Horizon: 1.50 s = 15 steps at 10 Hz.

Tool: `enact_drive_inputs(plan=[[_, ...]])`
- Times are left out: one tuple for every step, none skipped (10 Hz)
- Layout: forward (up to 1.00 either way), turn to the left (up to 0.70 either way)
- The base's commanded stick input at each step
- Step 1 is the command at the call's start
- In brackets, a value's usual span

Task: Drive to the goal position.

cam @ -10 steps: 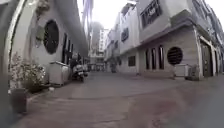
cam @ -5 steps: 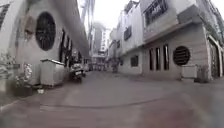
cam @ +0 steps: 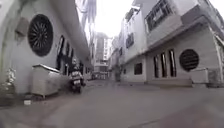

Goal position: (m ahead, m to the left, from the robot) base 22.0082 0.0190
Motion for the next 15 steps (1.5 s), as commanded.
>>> enact_drive_inputs(plan=[[1.0, 0.0], [1.0, 0.0], [1.0, 0.0], [1.0, 0.0], [1.0, 0.0], [1.0, 0.0], [1.0, 0.0], [1.0, 0.0], [1.0, 0.0], [1.0, 0.0], [1.0, 0.0], [1.0, 0.0], [1.0, 0.0], [1.0, 0.0], [1.0, 0.0]])
